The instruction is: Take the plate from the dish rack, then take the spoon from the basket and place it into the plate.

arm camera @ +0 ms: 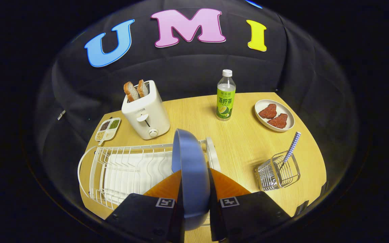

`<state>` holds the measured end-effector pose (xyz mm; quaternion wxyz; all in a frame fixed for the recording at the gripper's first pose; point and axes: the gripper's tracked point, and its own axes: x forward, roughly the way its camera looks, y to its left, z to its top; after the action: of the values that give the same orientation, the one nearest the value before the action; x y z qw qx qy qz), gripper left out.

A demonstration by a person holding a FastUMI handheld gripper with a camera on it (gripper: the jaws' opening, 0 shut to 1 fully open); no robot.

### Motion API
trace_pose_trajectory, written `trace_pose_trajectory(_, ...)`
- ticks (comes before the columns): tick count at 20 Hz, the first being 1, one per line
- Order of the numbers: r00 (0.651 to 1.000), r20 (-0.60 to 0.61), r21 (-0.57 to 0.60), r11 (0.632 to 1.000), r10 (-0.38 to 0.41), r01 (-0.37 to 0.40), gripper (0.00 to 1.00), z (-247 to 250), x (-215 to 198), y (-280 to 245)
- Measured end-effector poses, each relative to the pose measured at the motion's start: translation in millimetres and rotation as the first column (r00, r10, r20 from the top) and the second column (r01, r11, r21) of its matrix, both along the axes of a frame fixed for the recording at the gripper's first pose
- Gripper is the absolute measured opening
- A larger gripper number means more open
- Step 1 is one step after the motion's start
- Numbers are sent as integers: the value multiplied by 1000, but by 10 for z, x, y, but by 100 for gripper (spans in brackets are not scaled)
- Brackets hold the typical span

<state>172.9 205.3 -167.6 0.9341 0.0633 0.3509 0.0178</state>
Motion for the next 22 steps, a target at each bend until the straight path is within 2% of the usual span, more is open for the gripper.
trace_pose_trajectory(2,999,41,-28,1000,-10,12,33,129,44,-21)
trace_pose_trajectory(4,997,83,-85,996,2,5,33,243,95,-65)
trace_pose_trajectory(7,988,154,-112,994,26,-9,32,459,141,-114)
trace_pose_trajectory(11,991,129,-97,995,38,-25,29,408,85,-192)
trace_pose_trajectory(14,990,129,-33,998,58,-54,27,481,-48,-245)
trace_pose_trajectory(17,984,136,40,992,114,-121,28,615,-293,-333)
trace_pose_trajectory(22,973,137,119,972,187,-204,28,696,-863,-828)
